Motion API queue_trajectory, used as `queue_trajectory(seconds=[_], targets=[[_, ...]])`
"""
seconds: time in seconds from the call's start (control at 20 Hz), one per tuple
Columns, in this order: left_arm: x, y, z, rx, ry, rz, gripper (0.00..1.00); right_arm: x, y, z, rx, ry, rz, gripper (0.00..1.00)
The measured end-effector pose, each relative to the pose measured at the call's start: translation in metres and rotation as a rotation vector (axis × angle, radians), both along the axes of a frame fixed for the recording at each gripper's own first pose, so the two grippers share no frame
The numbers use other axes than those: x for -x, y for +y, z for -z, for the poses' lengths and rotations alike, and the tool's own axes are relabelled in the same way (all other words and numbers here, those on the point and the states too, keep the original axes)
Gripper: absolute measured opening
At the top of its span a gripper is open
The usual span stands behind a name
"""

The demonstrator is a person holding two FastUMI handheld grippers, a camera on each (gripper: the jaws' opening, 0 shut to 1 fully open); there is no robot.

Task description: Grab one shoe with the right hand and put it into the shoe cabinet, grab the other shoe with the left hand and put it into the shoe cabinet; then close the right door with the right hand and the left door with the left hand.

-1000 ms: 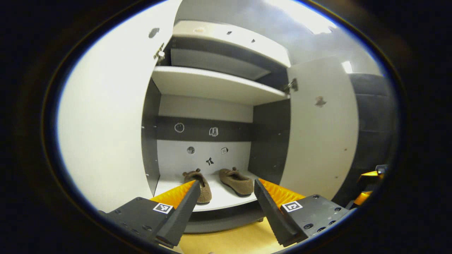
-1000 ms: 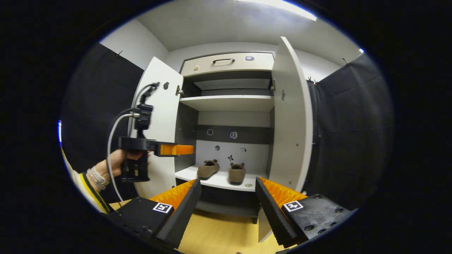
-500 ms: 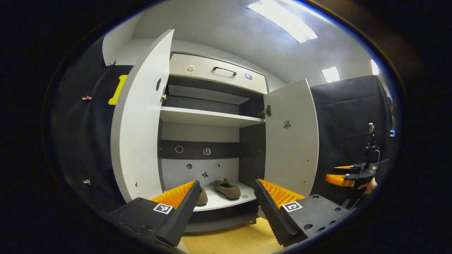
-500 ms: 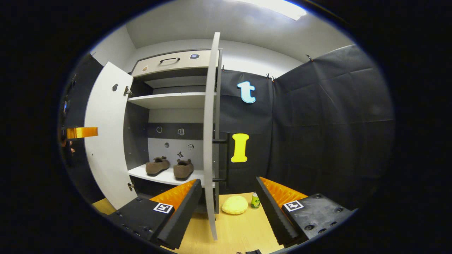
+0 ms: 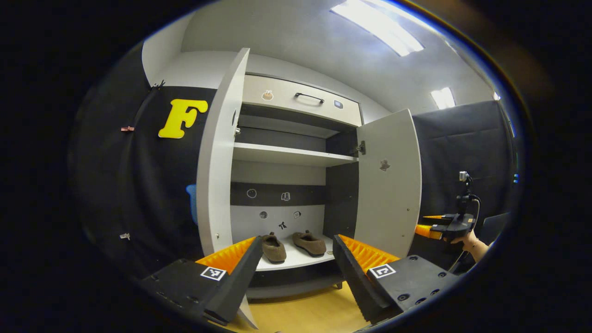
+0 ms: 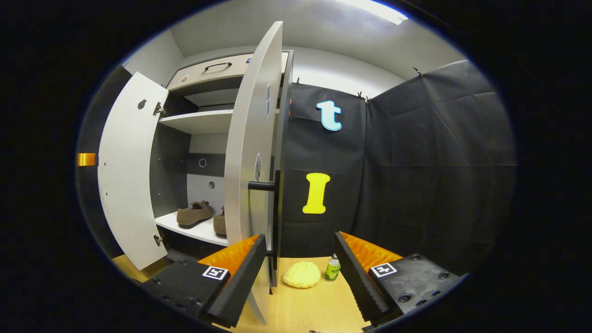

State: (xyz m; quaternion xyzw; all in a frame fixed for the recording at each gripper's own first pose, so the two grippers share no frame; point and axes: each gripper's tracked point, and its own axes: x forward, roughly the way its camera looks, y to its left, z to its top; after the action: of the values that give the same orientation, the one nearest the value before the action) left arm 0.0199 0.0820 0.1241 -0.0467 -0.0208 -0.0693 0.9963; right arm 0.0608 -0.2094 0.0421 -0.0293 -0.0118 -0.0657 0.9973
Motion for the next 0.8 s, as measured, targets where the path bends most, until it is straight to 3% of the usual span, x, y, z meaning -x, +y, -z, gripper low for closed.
queue_trajectory(seconds=[0.2, 0.5, 0.8], targets=[[0.017, 0.023, 0.008, 0.054, 0.032, -0.039, 0.96, -0.002, 0.025, 0.002, -0.009, 0.004, -0.066, 0.95], [0.029, 0.055, 0.013, -0.033, 0.065, -0.168, 0.94, -0.025, 0.094, 0.010, -0.056, 0.007, -0.237, 0.95], [0.049, 0.068, 0.022, -0.012, 0.089, -0.239, 0.94, -0.067, 0.152, 0.014, -0.056, 0.018, -0.315, 0.95]])
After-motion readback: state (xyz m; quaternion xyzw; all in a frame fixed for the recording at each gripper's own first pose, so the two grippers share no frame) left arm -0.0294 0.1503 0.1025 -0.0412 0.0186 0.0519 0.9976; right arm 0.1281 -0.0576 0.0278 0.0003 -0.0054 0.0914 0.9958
